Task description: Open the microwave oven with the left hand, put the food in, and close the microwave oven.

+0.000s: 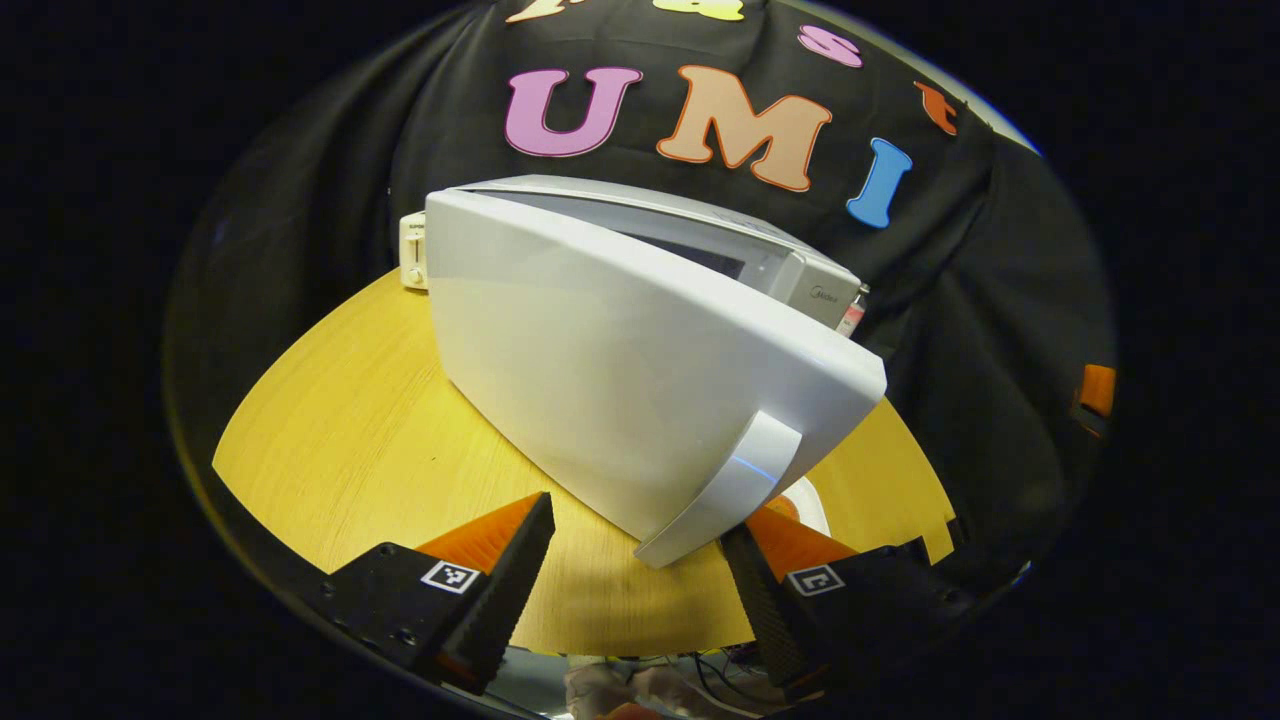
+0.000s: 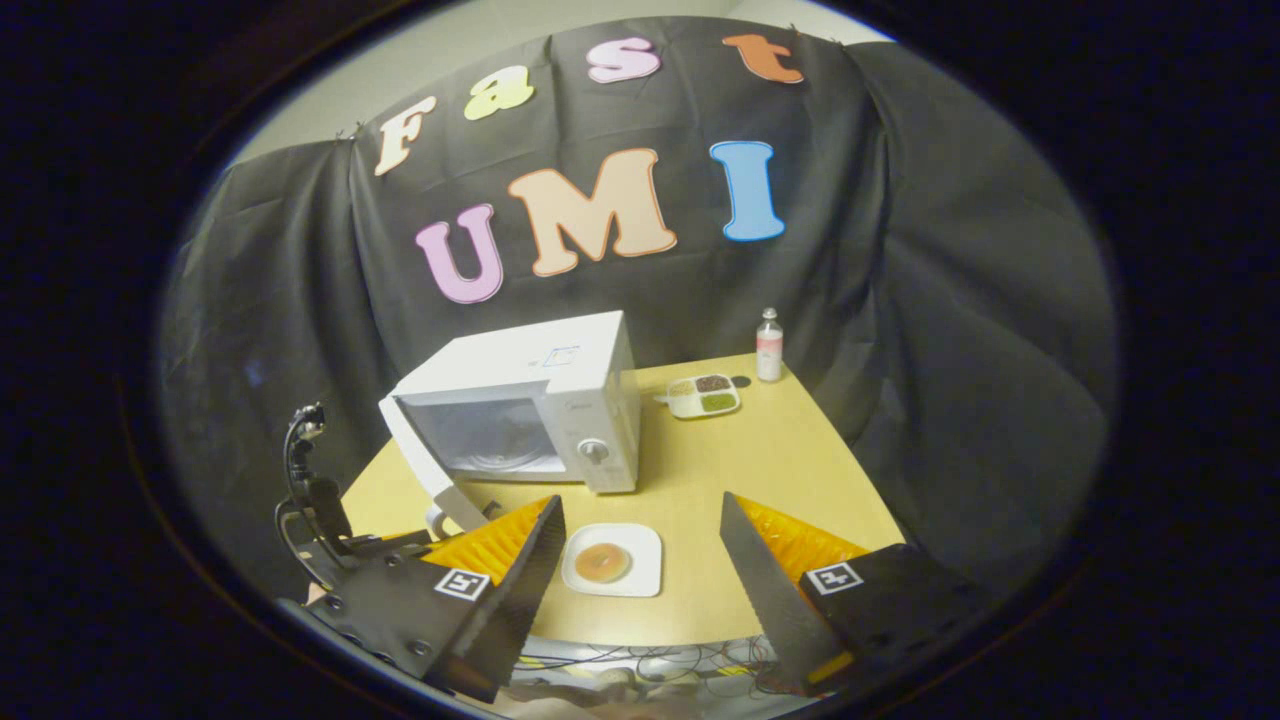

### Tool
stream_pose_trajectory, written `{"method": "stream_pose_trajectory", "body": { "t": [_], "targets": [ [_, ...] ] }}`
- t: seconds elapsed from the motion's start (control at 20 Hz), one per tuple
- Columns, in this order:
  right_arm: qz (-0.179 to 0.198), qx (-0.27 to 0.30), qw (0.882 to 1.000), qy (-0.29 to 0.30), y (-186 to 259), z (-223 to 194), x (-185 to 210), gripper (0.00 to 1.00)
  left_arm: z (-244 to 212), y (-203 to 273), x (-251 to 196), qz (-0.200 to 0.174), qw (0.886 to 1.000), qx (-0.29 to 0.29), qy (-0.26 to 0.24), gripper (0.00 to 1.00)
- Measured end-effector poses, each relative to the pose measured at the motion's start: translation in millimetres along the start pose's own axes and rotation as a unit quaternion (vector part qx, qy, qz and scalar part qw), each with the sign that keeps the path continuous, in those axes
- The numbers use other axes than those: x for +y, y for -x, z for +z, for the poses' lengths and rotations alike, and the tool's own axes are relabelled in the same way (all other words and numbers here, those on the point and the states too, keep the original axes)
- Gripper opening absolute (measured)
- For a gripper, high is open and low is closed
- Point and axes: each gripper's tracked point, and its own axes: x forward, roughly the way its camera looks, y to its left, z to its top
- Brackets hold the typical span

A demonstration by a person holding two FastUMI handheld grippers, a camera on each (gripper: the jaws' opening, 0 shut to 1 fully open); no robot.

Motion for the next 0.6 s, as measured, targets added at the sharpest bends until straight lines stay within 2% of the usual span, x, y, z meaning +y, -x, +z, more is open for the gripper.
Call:
{"method": "stream_pose_trajectory", "body": {
  "t": [0.3,0.6],
  "targets": [
    [0.024,0.019,0.999,0.014,-13,-10,7,0.92,-8,32,34,0.059,0.998,0.0,0.026,0.95],
    [0.052,0.045,0.997,0.021,-34,-22,15,0.92,-16,62,75,0.125,0.99,-0.004,0.063,0.95]
  ]
}}
